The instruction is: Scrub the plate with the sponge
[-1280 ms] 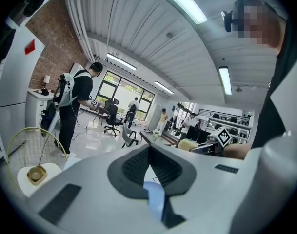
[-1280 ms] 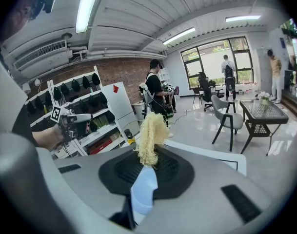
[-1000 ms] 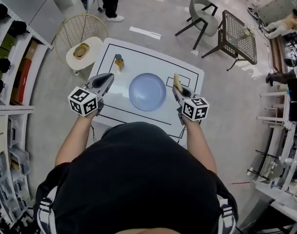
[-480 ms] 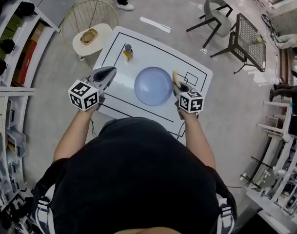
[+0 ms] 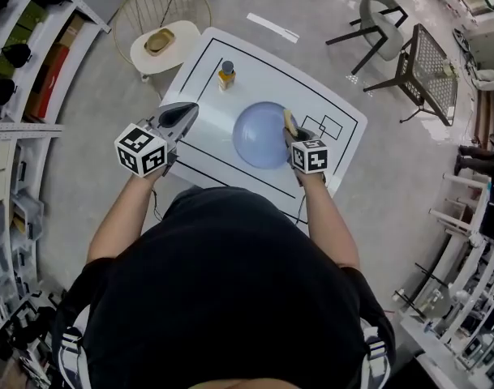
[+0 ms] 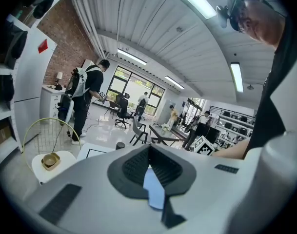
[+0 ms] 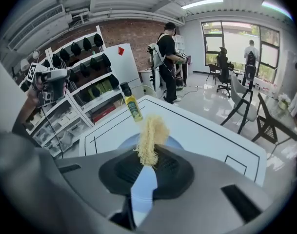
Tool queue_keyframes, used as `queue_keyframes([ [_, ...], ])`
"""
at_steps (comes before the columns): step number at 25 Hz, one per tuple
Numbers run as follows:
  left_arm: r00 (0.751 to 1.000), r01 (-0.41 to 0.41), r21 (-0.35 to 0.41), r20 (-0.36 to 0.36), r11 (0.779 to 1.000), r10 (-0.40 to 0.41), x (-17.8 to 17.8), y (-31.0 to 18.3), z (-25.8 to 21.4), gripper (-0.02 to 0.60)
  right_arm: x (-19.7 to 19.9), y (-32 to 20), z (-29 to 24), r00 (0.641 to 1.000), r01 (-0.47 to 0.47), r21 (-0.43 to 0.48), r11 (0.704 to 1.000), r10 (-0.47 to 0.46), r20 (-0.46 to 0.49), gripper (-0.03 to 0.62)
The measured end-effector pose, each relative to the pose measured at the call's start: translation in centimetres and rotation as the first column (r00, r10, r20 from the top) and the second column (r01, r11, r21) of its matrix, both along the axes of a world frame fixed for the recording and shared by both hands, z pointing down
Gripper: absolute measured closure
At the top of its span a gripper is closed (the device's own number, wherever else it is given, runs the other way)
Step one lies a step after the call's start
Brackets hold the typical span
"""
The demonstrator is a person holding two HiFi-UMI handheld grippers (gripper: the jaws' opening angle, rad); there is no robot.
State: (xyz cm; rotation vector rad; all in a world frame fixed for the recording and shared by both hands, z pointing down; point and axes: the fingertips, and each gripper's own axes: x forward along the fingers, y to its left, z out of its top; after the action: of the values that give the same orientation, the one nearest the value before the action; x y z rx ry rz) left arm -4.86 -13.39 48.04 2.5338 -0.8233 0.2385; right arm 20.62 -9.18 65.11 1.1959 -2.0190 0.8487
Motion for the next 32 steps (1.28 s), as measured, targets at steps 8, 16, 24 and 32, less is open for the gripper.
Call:
queue_keyframes([
  [8, 1.000, -0.014, -0.008, 0.021, 1.000, 0.014, -0.4, 0.1, 0.5, 0.572, -3.6, 0.6, 4.9, 0.994, 0.107, -0.067, 0.992, -0.109, -0.028, 0.551],
  [16, 0.999, -0.030, -0.019, 0.037, 0.999, 0.031, -0.7, 0.0, 0.8, 0.572, -6.1, 1.0, 8.2, 0.983, 0.171, -0.134, 0.976, -0.177, -0.038, 0.551],
  [24, 0.998, -0.040, -0.024, 0.041, 0.999, 0.041, -1.1, -0.7, 1.2, 0.572, -8.5, 2.9, 10.7, 0.964, 0.238, -0.204, 0.949, -0.256, -0.067, 0.551],
  [32, 0.997, -0.052, -0.039, 0.046, 0.998, 0.054, -1.9, -1.2, 1.9, 0.572, -11.0, 4.6, 12.4, 0.939, 0.300, -0.271, 0.915, -0.333, -0.085, 0.551],
])
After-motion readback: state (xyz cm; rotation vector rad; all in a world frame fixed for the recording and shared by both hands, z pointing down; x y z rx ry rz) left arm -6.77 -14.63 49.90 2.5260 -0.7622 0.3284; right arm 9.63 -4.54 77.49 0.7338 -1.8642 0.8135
